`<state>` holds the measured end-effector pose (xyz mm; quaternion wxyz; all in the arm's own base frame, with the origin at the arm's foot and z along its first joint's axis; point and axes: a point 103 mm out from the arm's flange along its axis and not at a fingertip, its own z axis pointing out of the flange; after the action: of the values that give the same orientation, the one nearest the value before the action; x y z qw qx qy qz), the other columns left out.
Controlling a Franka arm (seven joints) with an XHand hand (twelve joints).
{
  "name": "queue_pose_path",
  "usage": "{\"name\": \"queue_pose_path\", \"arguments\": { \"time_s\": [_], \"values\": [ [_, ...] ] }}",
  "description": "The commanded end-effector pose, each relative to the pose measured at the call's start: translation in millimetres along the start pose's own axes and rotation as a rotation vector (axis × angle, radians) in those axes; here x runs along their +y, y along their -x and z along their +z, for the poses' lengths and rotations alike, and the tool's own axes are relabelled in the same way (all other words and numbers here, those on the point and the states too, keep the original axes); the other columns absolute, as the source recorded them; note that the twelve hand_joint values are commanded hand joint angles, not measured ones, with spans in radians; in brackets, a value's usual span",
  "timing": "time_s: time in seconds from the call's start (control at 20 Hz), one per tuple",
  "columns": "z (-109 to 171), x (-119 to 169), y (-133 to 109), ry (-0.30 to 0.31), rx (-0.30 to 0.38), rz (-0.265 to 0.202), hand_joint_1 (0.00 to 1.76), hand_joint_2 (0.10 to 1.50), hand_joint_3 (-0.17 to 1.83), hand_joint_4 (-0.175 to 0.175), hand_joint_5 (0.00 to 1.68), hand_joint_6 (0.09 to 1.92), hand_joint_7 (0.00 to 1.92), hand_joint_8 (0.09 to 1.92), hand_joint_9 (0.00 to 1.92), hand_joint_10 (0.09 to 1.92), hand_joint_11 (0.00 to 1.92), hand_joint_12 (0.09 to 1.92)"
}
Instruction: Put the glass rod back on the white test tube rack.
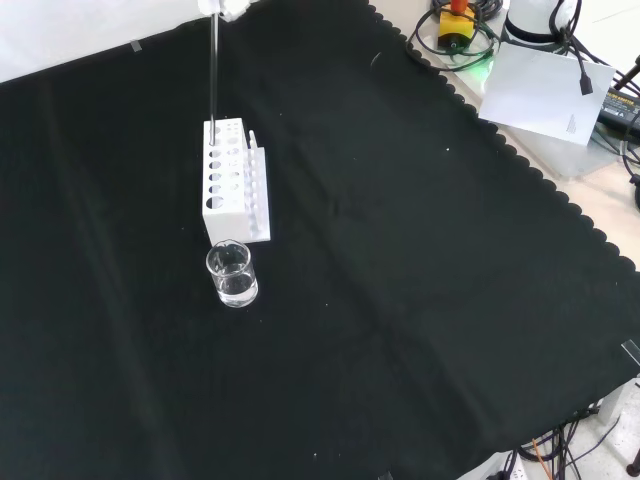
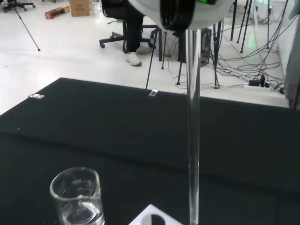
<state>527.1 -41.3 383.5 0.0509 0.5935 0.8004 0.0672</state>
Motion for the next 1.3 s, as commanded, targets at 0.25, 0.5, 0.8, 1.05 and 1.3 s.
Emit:
{"name": "queue_pose_path", "arguments": {
  "time_s": [0.25, 0.5, 0.8, 1.05, 1.3],
  "values": [
    [14.9, -12.0, -21.0, -0.026, 0.001, -0.024, 1.3, 0.88, 0.37, -0.175, 1.16, 0.45, 1.11, 1.16, 1.74, 0.77, 1.66, 0.67],
    [22.0, -12.2, -17.6, -0.04, 0.002, -0.022, 1.3, 0.87, 0.38, -0.175, 1.16, 0.45, 1.11, 1.16, 1.74, 0.77, 1.66, 0.67],
    [35.2, -11.9, -9.9, -0.058, 0.011, -0.017, 1.3, 0.87, 0.38, -0.175, 1.16, 0.45, 1.12, 1.16, 1.74, 0.77, 1.66, 0.67],
    [41.1, -10.4, -10.6, -0.063, 0.011, -0.021, 1.3, 0.87, 0.39, -0.175, 1.16, 0.45, 1.12, 1.16, 1.74, 0.77, 1.66, 0.67],
    [43.7, -4.6, -11.9, -0.07, 0.017, -0.022, 1.3, 0.87, 0.39, -0.175, 1.16, 0.46, 1.12, 1.16, 1.74, 0.77, 1.66, 0.67]
  ]
}}
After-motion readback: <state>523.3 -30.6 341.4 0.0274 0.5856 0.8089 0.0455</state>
